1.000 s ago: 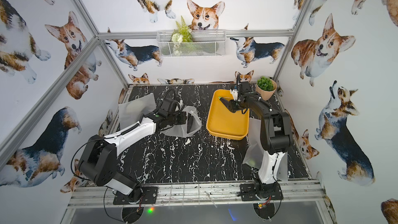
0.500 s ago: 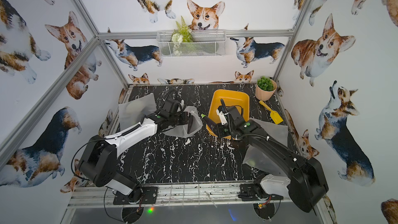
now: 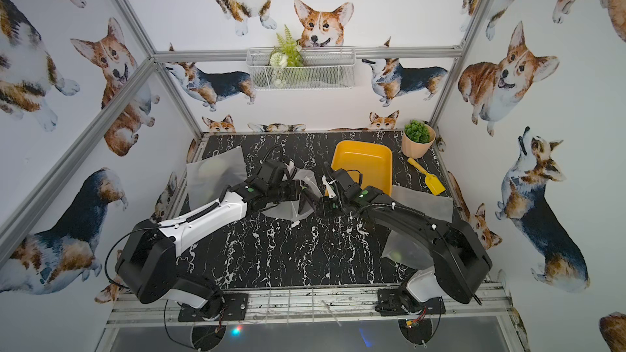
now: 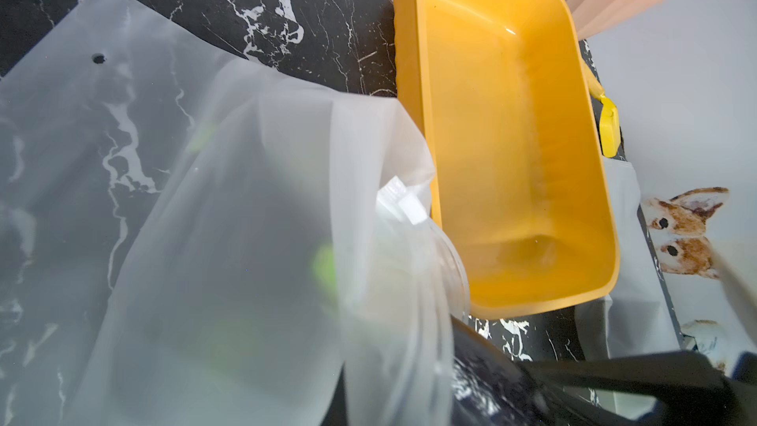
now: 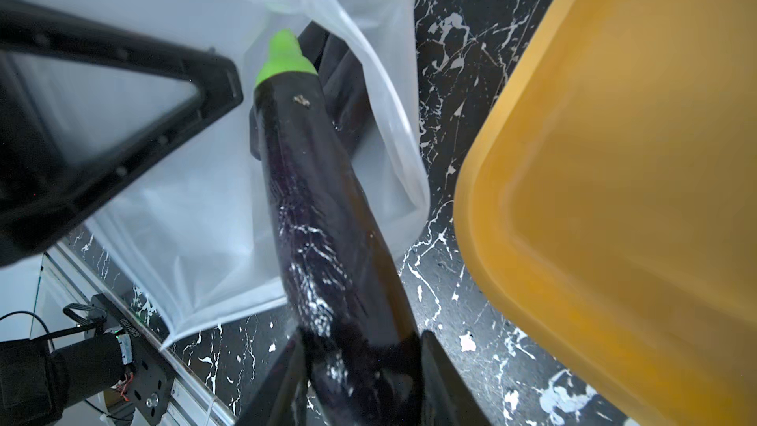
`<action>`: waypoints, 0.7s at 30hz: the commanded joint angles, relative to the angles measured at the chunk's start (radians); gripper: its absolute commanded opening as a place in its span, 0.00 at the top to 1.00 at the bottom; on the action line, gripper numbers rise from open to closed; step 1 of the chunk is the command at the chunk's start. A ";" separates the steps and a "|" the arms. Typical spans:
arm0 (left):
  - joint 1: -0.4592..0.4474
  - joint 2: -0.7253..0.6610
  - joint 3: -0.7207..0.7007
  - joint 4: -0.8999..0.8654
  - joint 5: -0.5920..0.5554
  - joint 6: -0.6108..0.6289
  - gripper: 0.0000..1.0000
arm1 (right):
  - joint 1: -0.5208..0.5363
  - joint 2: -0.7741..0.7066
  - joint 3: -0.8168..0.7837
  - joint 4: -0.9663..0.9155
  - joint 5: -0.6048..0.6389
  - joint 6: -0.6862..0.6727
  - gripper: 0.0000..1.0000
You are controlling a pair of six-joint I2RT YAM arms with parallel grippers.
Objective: Place the eggplant in a zip-top bag and seal the zipper
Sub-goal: Place the eggplant in the zipper food storage bag.
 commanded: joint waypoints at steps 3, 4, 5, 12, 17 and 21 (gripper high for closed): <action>-0.023 -0.040 -0.025 0.009 -0.011 -0.013 1.00 | 0.002 0.088 0.087 -0.039 -0.019 0.097 0.59; -0.026 -0.039 -0.028 0.008 -0.007 -0.015 1.00 | 0.002 0.102 0.101 -0.044 -0.025 0.106 0.58; -0.033 -0.037 -0.032 0.009 -0.006 -0.021 1.00 | 0.001 0.115 0.113 -0.051 -0.028 0.121 0.58; -0.090 -0.001 -0.059 0.083 0.001 -0.105 1.00 | 0.006 0.192 0.167 -0.084 0.007 0.219 0.57; -0.080 0.026 -0.041 0.127 0.037 -0.175 1.00 | 0.030 0.216 0.192 -0.037 0.035 0.283 0.44; -0.017 0.030 -0.022 0.131 0.092 -0.204 1.00 | 0.038 0.135 0.145 0.036 0.092 0.287 0.30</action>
